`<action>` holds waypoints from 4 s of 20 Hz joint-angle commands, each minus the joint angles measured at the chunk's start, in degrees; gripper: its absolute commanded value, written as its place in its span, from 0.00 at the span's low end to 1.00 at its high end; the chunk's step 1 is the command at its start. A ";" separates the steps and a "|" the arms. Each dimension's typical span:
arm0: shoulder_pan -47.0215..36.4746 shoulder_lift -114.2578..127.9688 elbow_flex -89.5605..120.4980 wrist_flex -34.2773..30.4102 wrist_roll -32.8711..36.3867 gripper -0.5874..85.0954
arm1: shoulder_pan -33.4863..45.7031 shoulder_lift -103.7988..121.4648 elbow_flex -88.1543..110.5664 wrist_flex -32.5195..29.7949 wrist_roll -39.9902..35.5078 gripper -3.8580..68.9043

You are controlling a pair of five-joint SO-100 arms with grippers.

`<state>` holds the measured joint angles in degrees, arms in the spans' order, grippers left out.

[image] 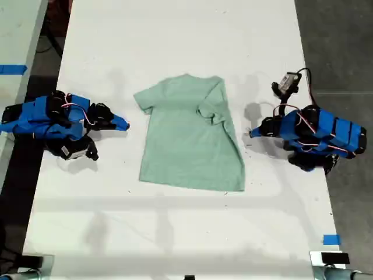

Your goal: Fold t shirt

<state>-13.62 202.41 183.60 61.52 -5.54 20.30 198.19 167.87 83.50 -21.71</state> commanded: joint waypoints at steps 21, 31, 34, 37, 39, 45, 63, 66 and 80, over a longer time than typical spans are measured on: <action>-27.51 -85.96 -66.97 7.38 41.40 0.30 | -1.23 2.46 0.00 0.44 1.41 0.08; -37.09 -122.87 -73.30 -2.81 41.31 0.24 | -1.23 2.55 -0.18 0.44 1.05 0.08; -38.41 -127.79 -75.85 -4.48 43.33 0.01 | -1.23 2.55 -0.09 0.44 1.14 0.08; -35.60 -125.07 -74.18 -7.29 41.57 0.01 | -1.14 2.55 -0.09 0.44 1.05 0.08; -33.05 -119.62 -70.40 -9.67 39.37 0.01 | -1.14 2.55 -0.18 0.44 1.05 0.08; -25.75 -87.54 -65.04 -4.66 31.20 0.01 | -1.41 2.55 -0.35 0.53 1.05 0.08; -18.46 -141.68 -126.74 -2.46 43.15 0.38 | -3.43 2.55 -0.26 0.88 2.46 0.08; -19.25 -128.76 -123.22 6.42 43.51 0.40 | -3.25 2.55 -0.35 0.88 2.02 0.08; 2.37 -24.35 -9.67 -5.71 0.18 0.20 | -2.99 2.55 -0.35 0.70 1.14 0.08</action>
<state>-14.68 171.74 169.98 56.78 -1.58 17.58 198.37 167.87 83.58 -19.86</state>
